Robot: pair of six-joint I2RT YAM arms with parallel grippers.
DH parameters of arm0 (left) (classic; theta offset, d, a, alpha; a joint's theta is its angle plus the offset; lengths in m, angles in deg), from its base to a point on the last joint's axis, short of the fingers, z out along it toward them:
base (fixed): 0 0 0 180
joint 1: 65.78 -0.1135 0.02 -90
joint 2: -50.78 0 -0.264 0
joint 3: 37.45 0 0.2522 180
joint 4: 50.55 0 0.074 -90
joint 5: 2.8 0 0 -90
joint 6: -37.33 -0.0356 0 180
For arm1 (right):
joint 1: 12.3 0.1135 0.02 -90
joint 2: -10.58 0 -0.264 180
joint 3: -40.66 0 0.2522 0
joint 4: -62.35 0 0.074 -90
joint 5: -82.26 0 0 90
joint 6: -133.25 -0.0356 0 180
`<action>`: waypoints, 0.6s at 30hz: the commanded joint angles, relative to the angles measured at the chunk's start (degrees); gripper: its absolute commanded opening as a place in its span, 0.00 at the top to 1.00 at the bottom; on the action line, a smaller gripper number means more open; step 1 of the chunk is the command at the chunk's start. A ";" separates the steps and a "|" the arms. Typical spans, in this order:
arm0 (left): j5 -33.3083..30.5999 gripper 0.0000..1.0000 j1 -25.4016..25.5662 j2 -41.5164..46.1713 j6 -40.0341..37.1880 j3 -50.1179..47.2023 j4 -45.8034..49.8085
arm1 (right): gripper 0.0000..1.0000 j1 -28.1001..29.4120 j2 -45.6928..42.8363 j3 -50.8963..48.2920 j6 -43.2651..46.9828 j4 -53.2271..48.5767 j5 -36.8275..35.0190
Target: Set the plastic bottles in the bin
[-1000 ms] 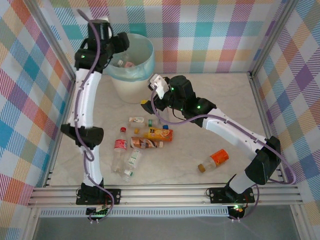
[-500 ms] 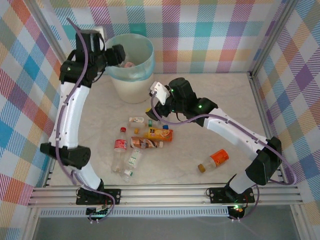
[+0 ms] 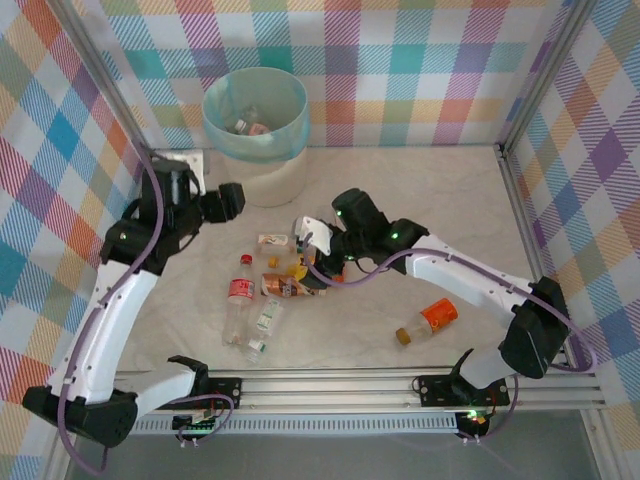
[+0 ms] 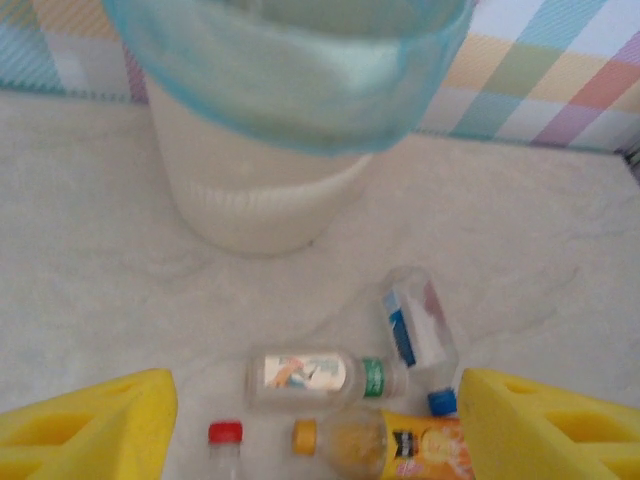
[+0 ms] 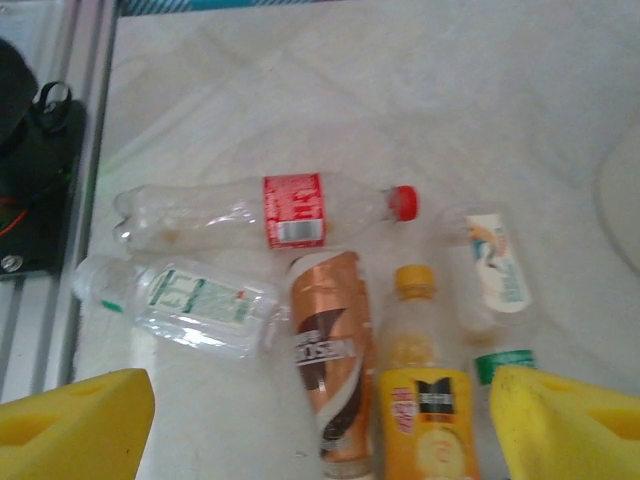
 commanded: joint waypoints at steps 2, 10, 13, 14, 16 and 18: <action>-2.08 0.25 0.39 4.70 3.68 -9.06 -0.74 | 0.14 4.67 1.47 -2.09 1.15 3.67 1.92; -6.54 0.19 0.30 6.74 9.56 -20.69 1.78 | 0.16 7.31 6.47 0.07 -8.35 4.94 -3.67; -6.55 0.18 -0.08 3.10 10.37 -23.69 0.39 | 0.17 7.30 6.55 0.02 -10.06 5.68 -5.39; -6.10 0.19 -0.35 0.98 10.42 -24.14 -0.15 | 0.17 7.33 6.50 -0.02 -10.30 5.61 -6.09; -4.56 0.20 -1.13 -2.95 10.00 -23.96 -1.36 | 0.17 7.35 6.09 -0.05 -10.31 5.53 -6.94; -2.82 0.22 -1.78 -7.83 9.05 -22.79 -2.00 | 0.16 7.31 5.59 -0.29 -10.35 5.25 -7.49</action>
